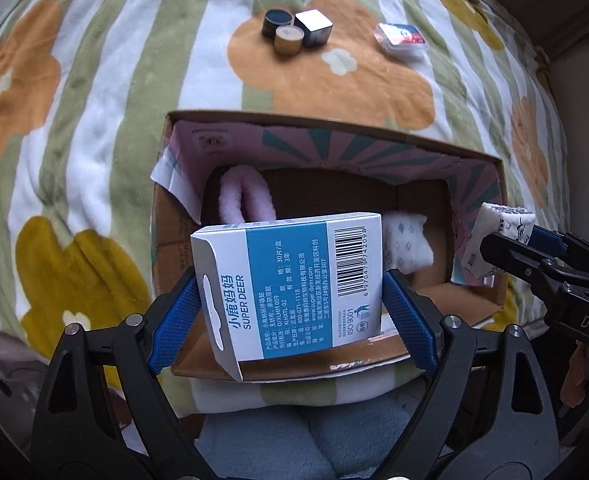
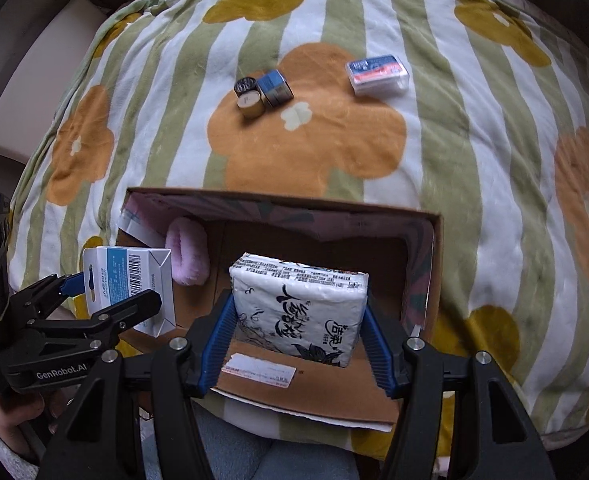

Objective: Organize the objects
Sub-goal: 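Lower both held items into the box and open both tools, then withdraw both tools from the box toward the remaining items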

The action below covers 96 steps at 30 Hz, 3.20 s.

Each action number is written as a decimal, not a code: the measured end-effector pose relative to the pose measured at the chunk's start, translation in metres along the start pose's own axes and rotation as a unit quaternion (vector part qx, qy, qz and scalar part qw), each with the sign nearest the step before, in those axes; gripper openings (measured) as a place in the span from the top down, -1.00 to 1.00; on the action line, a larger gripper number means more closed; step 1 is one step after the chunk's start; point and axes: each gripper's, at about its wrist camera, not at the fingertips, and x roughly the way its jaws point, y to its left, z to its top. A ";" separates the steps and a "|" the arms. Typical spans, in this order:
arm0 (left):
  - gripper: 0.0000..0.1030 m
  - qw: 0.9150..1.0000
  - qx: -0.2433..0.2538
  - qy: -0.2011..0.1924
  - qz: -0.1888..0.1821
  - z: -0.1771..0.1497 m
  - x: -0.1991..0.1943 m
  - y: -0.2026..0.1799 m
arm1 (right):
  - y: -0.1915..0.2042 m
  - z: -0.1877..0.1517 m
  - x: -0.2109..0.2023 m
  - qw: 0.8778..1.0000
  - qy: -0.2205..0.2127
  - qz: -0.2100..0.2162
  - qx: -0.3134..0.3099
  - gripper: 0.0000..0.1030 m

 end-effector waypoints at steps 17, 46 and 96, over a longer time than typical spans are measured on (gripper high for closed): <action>-0.72 0.999 0.041 0.019 0.015 -0.006 0.013 -0.014 | -0.007 -0.012 0.024 1.000 0.015 0.009 0.019 -0.09; -0.99 0.999 0.039 0.003 -0.008 -0.014 -0.008 -0.009 | -0.004 -0.011 0.004 1.000 -0.015 0.006 -0.002 -0.89; -0.99 0.999 0.016 -0.021 0.027 0.217 0.046 -0.007 | -0.046 0.209 0.049 0.979 -0.036 -0.080 -0.184 -0.90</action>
